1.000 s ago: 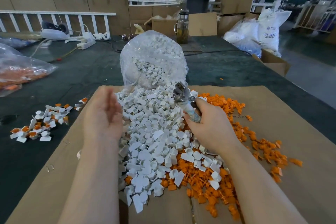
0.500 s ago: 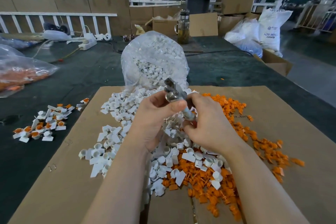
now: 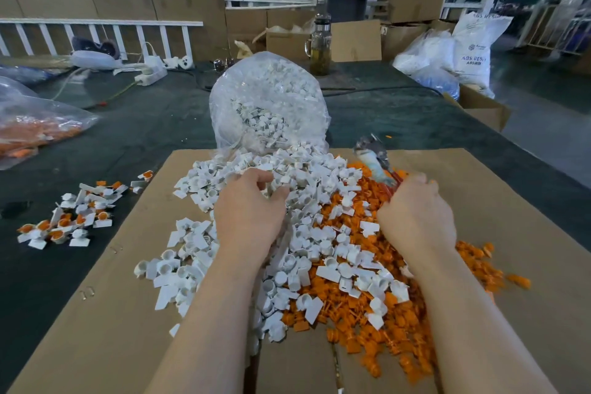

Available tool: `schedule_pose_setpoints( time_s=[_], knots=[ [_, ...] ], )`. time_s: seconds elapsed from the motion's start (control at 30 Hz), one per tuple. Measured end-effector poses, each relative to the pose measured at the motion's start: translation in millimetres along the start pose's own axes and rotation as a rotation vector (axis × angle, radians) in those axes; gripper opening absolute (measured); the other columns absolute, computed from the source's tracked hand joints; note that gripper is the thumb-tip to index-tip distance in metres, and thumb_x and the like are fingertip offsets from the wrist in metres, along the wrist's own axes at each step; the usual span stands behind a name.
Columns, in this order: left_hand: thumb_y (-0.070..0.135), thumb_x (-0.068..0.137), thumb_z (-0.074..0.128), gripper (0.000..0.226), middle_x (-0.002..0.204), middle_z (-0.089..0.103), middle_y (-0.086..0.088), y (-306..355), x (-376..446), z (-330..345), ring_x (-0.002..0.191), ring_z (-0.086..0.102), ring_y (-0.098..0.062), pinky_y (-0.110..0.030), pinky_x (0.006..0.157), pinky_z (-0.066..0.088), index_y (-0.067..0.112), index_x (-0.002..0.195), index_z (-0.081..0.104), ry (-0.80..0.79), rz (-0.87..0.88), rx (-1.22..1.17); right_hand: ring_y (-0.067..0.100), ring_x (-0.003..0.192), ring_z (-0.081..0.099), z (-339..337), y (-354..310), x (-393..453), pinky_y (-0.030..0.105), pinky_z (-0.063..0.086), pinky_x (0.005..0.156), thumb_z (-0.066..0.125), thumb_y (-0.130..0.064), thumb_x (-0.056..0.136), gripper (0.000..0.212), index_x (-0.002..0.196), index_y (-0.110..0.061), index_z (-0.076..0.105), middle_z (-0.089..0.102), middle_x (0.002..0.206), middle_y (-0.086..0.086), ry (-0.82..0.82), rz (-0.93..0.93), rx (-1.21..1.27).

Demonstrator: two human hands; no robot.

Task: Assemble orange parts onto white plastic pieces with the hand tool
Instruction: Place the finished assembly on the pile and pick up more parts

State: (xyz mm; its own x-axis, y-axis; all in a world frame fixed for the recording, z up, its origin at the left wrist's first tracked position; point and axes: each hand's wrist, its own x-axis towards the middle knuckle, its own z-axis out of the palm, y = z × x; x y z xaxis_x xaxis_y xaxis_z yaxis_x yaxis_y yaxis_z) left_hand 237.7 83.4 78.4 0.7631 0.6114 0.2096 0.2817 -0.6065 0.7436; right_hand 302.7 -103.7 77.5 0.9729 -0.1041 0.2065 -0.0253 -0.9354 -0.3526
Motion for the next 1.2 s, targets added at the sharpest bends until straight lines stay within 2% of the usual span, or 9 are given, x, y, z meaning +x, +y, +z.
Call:
schedule_pose_setpoints(
  time_s=[0.07,0.2,0.33,0.4,0.53,0.7,0.87,1.0,1.2],
  knots=[
    [0.043,0.09,0.065,0.036,0.124,0.058,-0.004,-0.3,-0.2,0.7,0.117,0.054,-0.025,-0.044,0.102,0.042,0.025,0.122,0.065,0.015,0.01,0.113,0.034,0.09,0.059,-0.2,3.5,1.5,0.037,0.045,0.064,0.06,-0.017,0.087,0.046,0.126,-0.002,0.041,0.049,0.121,0.019,-0.016,0.06,-0.054],
    [0.047,0.094,0.056,0.04,0.136,0.049,-0.008,-1.7,-1.9,1.8,0.13,0.043,-0.03,-0.046,0.106,0.03,0.025,0.129,0.059,-0.017,-0.021,0.271,0.023,0.063,0.042,0.8,9.1,4.0,0.035,0.04,0.058,0.055,-0.017,0.09,0.039,0.123,-0.001,0.044,0.044,0.12,0.019,-0.071,0.154,-0.084],
    [0.054,0.095,0.048,0.045,0.139,0.048,-0.011,-2.8,-0.2,0.3,0.13,0.043,-0.031,-0.048,0.107,0.031,0.027,0.13,0.059,-0.14,-0.065,0.283,0.029,0.081,0.055,1.1,12.4,3.7,0.036,0.045,0.064,0.051,-0.018,0.089,0.023,0.108,-0.005,0.055,0.05,0.115,0.018,-0.195,0.118,-0.103],
    [0.056,0.095,0.048,0.045,0.133,0.054,-0.007,-2.5,-0.6,0.3,0.126,0.047,-0.027,-0.047,0.107,0.033,0.028,0.127,0.06,-0.201,-0.045,0.249,0.028,0.076,0.057,2.5,9.9,2.4,0.033,0.047,0.059,0.053,-0.014,0.087,0.009,0.089,-0.007,0.058,0.058,0.102,0.016,-0.216,0.077,-0.056],
    [0.052,0.093,0.055,0.044,0.129,0.053,-0.004,1.2,-4.8,2.0,0.118,0.053,-0.025,-0.04,0.101,0.04,0.028,0.13,0.058,-0.223,0.04,0.158,0.019,0.055,0.049,4.6,1.6,-1.0,0.027,0.034,0.045,0.056,-0.012,0.087,0.022,0.066,-0.012,0.049,0.052,0.066,0.003,-0.24,0.007,-0.004],
    [0.044,0.092,0.06,0.038,0.126,0.053,-0.003,5.2,-6.8,7.0,0.113,0.055,-0.025,-0.043,0.101,0.045,0.034,0.129,0.061,-0.262,0.168,0.23,0.015,0.055,0.048,4.4,-5.2,-2.8,0.025,0.032,0.045,0.057,-0.018,0.088,0.018,0.072,-0.015,0.048,0.051,0.067,0.001,-0.297,-0.102,0.064],
    [0.044,0.092,0.063,0.029,0.118,0.057,0.0,6.5,-7.9,9.2,0.111,0.056,-0.023,-0.046,0.1,0.045,0.038,0.12,0.067,-0.214,0.198,0.228,0.016,0.063,0.059,7.7,-8.7,-0.6,0.027,0.039,0.05,0.057,-0.031,0.092,0.015,0.089,-0.016,0.06,0.062,0.073,0.001,-0.306,-0.19,0.224],
    [0.04,0.094,0.061,0.029,0.118,0.062,0.002,5.6,-7.3,9.9,0.109,0.058,-0.02,-0.048,0.103,0.043,0.032,0.121,0.069,-0.152,0.2,0.163,0.013,0.062,0.056,6.3,-9.3,-0.9,0.026,0.035,0.049,0.061,-0.033,0.091,0.015,0.084,-0.02,0.059,0.061,0.072,-0.001,-0.286,-0.206,0.374],
    [0.032,0.096,0.063,0.027,0.108,0.071,0.009,11.0,-9.0,8.3,0.098,0.063,-0.009,-0.023,0.087,0.046,0.025,0.121,0.07,-0.046,0.178,-0.175,0.003,0.058,0.055,3.4,-11.7,-4.7,0.018,0.033,0.05,0.065,-0.036,0.091,0.017,0.078,-0.028,0.056,0.057,0.068,-0.008,-0.219,-0.257,0.525]
  ],
)
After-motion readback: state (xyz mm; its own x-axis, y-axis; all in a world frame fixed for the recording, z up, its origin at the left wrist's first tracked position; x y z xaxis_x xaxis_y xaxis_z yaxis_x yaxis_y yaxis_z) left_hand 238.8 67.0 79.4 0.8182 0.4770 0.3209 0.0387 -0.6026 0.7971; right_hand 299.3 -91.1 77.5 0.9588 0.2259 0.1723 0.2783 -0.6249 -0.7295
